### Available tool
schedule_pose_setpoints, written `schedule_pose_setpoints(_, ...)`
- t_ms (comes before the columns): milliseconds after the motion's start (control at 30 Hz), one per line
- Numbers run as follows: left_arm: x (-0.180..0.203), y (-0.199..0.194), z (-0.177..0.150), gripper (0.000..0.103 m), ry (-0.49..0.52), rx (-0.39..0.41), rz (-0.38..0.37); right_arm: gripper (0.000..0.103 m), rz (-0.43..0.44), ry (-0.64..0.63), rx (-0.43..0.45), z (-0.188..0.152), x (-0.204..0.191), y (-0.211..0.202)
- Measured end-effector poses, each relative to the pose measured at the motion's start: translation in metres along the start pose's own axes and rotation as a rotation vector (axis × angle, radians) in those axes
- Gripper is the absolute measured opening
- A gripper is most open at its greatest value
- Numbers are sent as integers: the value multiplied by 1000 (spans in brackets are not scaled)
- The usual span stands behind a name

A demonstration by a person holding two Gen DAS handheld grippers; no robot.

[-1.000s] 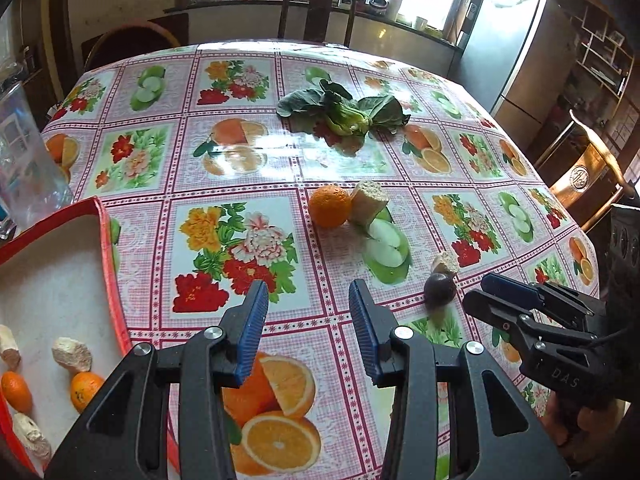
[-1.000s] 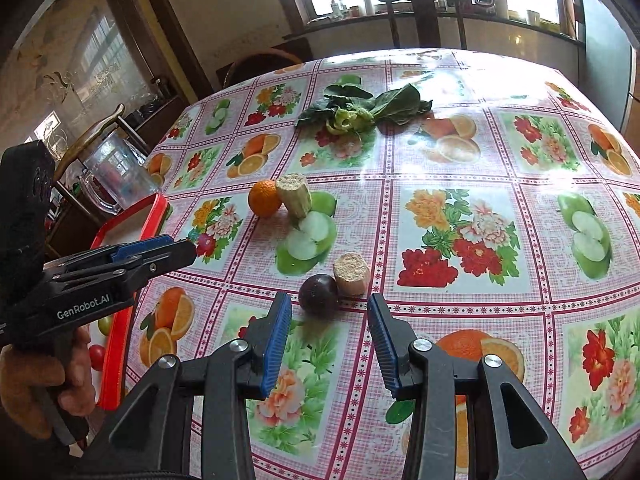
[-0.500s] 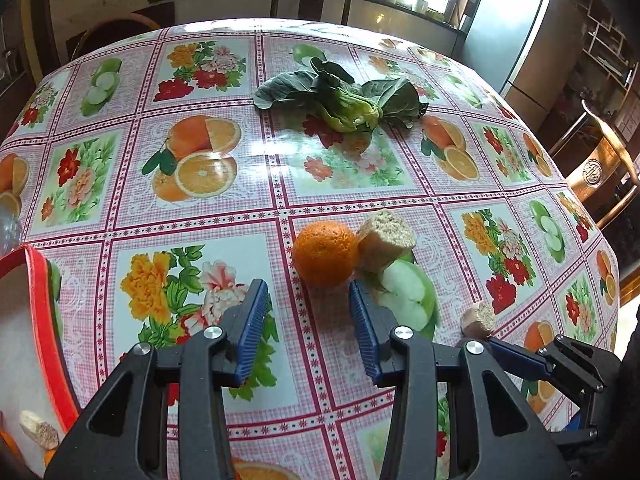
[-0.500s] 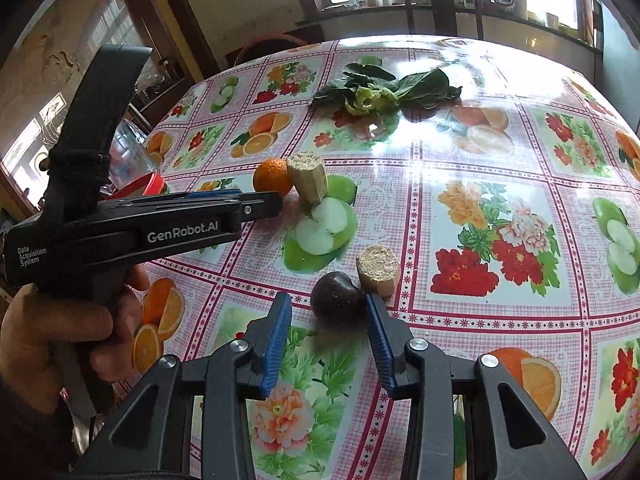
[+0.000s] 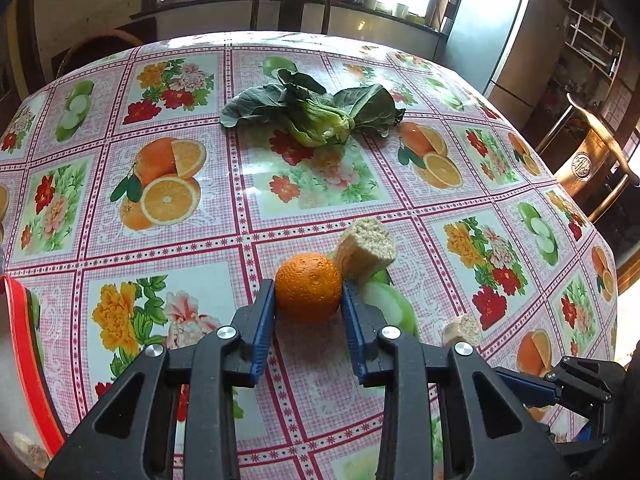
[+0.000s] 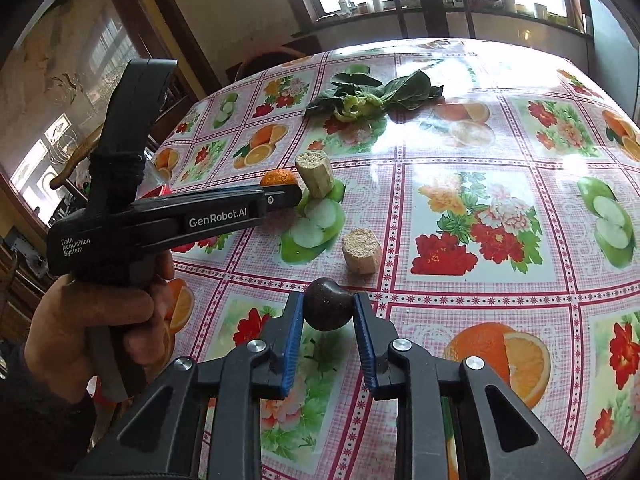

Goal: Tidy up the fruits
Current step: 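Grasp the orange with the left tool while the right grasps the dark plum, then carry the orange and dark plum over the tray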

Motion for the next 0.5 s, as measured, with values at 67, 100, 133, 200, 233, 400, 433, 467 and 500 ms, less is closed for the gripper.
schedule_pose_setpoints(67,0,-9,-7,30,-14,9,-4,25,5,6,11,-3,0,-7)
schedule_pose_setpoints(100,0,-15,-11,30,-24,17,-12,26,8,9,18,-4,0,-11)
schedule_pose_setpoints(133,0,-20,-16,30,-34,24,-16,26,10,10,22,-6,-1,-14)
schedule_pose_setpoints(200,-1,-34,-26,30,-52,44,-20,26,17,9,33,-9,-3,-21)
schedule_pose_setpoints(233,-2,-41,-31,30,-65,57,-21,26,19,6,38,-11,-5,-23)
schedule_pose_setpoints(400,-7,-81,-56,30,-121,138,-18,26,25,-6,60,-21,-16,-36)
schedule_pose_setpoints(433,-8,-87,-61,30,-126,147,-17,26,28,-8,62,-23,-18,-39)
schedule_pose_setpoints(467,-9,-94,-66,30,-132,155,-16,26,32,-10,66,-24,-21,-41)
schedule_pose_setpoints(500,-10,-99,-70,30,-137,161,-16,26,34,-14,71,-26,-24,-44)
Point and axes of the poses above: each gripper's, at about its wrist camera, not at the fingertips, and y roughly the way its jaws point, x to its right, z to its top, the point moved 2 cm from there along y, roughly the way its jaws point, and after that the axes turned 1 degree about -y, right-handed, at the moved point
